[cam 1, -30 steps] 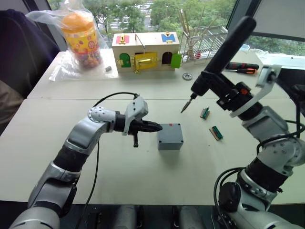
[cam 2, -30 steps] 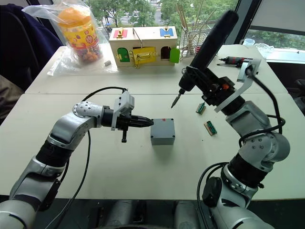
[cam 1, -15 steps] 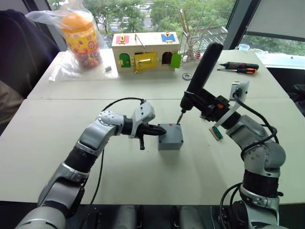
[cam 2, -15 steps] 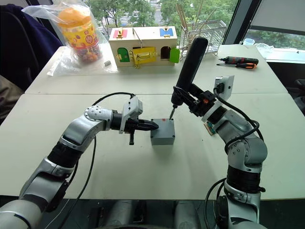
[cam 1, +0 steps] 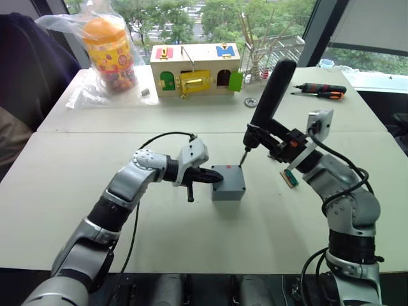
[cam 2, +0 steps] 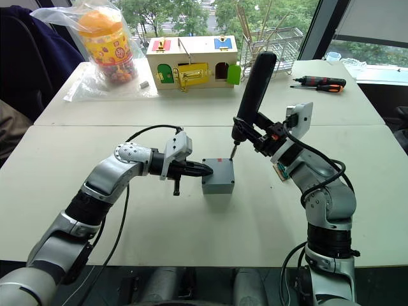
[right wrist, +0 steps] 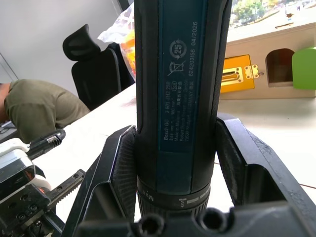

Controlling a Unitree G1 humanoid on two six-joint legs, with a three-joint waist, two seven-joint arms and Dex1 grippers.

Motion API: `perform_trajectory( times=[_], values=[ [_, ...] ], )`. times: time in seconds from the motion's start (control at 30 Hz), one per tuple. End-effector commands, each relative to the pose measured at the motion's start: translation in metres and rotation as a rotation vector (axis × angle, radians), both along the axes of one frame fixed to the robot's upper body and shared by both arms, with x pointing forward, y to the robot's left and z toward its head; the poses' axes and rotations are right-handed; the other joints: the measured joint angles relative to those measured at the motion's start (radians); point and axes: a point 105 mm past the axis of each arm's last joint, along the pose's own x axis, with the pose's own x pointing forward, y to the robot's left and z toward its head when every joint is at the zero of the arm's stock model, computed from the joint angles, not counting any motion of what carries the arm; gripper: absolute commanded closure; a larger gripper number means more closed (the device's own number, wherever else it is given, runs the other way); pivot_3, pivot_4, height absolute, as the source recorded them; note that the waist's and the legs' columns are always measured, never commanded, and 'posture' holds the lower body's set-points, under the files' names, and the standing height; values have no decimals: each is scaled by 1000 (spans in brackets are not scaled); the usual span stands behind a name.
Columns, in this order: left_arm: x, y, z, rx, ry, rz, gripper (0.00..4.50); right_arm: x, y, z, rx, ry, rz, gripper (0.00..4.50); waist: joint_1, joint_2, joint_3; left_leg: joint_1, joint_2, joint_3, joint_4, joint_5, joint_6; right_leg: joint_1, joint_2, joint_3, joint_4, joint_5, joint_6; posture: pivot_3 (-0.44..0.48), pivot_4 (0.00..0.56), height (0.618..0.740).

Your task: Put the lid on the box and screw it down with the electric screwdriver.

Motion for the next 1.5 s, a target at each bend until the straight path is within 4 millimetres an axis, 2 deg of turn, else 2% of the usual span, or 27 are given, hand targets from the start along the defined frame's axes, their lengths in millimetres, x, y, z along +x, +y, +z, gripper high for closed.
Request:
perform_trajectory(
  times=[0.03,0.27,0.57,0.9,1.13,1.2,1.27,1.43,1.5],
  values=[
    [0,-1,2,-2,-22,-2,4500,-10,17,-9,-68,-20,69,2546,-1,0,0,0,0,0,0,0,0,0,0,0,0,0,0,0,150,706],
    [5,1,-10,58,-43,19,4500,-10,27,-38,-168,31,82,2546,-1,-3,-3,3,1,0,0,0,0,2,0,0,0,0,0,0,150,706],
    [3,-2,-11,29,-29,24,4500,-6,17,-62,-184,92,39,2546,1,-14,-12,4,1,-1,0,0,1,5,0,0,0,0,0,0,150,706],
    [1,-6,-14,15,-22,23,4500,-10,13,-67,-176,96,17,2546,1,-16,-15,12,2,-1,-1,-2,3,13,0,0,-3,0,0,0,150,706],
    [2,-7,-15,16,-20,21,4500,-9,12,-63,-175,82,5,2546,1,-16,-15,16,2,-1,-1,-3,4,17,0,0,-3,0,0,0,150,706],
    [2,-8,-16,15,-18,21,4500,-8,9,-56,-170,63,-5,2546,1,-16,-15,16,2,-1,-1,-3,4,17,-1,0,-3,0,0,0,150,706],
    [3,-7,-17,15,-16,24,4500,-6,4,-36,-149,20,-26,2546,2,-16,-15,16,2,-1,-1,-3,4,17,-1,0,-3,0,0,0,150,706],
    [2,-5,-19,5,-8,28,4500,-12,-14,46,-8,-83,-29,2546,2,-15,-14,14,2,-1,-1,-3,4,15,-2,0,-3,0,0,0,150,706],
    [3,-7,-15,-21,-2,33,4500,-16,-23,76,79,-92,-10,2546,2,-12,-12,6,1,-1,1,-3,4,8,-3,0,-3,0,-1,0,150,706]
  ],
)
